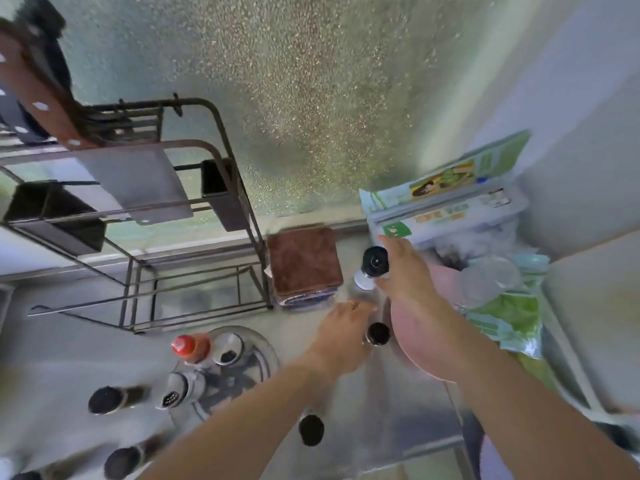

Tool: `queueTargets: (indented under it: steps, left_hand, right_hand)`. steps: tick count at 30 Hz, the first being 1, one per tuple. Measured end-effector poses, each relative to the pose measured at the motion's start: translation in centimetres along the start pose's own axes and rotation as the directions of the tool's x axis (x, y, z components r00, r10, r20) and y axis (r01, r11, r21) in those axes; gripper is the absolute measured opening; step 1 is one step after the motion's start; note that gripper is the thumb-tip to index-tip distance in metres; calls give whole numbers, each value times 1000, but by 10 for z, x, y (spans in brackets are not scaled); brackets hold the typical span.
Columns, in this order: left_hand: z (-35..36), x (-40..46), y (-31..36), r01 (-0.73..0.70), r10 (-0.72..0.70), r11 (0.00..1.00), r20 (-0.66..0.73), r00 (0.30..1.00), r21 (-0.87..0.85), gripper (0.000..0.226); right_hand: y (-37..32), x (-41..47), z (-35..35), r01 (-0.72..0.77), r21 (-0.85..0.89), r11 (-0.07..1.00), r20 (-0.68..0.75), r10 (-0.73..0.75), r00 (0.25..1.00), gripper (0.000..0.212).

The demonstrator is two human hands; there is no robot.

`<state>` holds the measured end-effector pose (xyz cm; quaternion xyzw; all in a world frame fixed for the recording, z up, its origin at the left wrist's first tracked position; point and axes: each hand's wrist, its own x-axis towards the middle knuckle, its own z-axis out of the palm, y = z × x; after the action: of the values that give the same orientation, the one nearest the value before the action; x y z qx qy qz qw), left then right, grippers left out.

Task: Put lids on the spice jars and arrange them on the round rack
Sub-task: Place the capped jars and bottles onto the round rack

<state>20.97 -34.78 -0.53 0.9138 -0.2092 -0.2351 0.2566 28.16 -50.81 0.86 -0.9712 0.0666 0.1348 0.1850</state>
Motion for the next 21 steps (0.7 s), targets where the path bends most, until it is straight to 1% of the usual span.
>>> queueTargets:
  steps: [2, 4, 6, 8, 10, 13, 17, 19, 21]
  left_hand:
    - [15, 12, 0, 8, -8, 1000, 45, 999, 9, 65]
    - [25, 20, 1, 14, -14, 1000, 65, 998, 5, 66]
    - [34, 24, 2, 29, -30, 999, 70, 997, 16, 61]
    - [41, 26, 3, 36, -38, 999, 52, 998, 40, 49]
    - [42, 24, 4, 39, -40, 998, 12, 999, 49, 38]
    - [32, 12, 8, 73, -72, 997, -59, 996, 19, 30]
    - [8, -28, 2, 127, -142, 988, -199, 970, -88, 26]
    - [-7, -57, -10, 150, -174, 983, -288, 942, -103, 23]
    - [-19, -89, -25, 186, -213, 976, -348, 913, -112, 26]
  right_hand:
    - [4, 12, 7, 43, -43, 998, 40, -42, 998, 75]
    - [7, 20, 13, 65, -63, 996, 43, -63, 997, 68]
    - [9, 25, 19, 76, -94, 993, 13, -75, 997, 62]
    - [9, 27, 23, 90, -127, 988, -23, -94, 995, 59]
    - [9, 26, 27, 108, -165, 980, -58, -119, 991, 58]
    - [10, 24, 34, 127, -192, 973, -102, -149, 984, 57]
    - [4, 18, 37, 134, -157, 978, -117, -154, 981, 55]
    - [-4, 11, 33, 121, -117, 986, -119, -135, 984, 52]
    - [-15, -1, 27, 113, -63, 992, -154, -121, 981, 49]
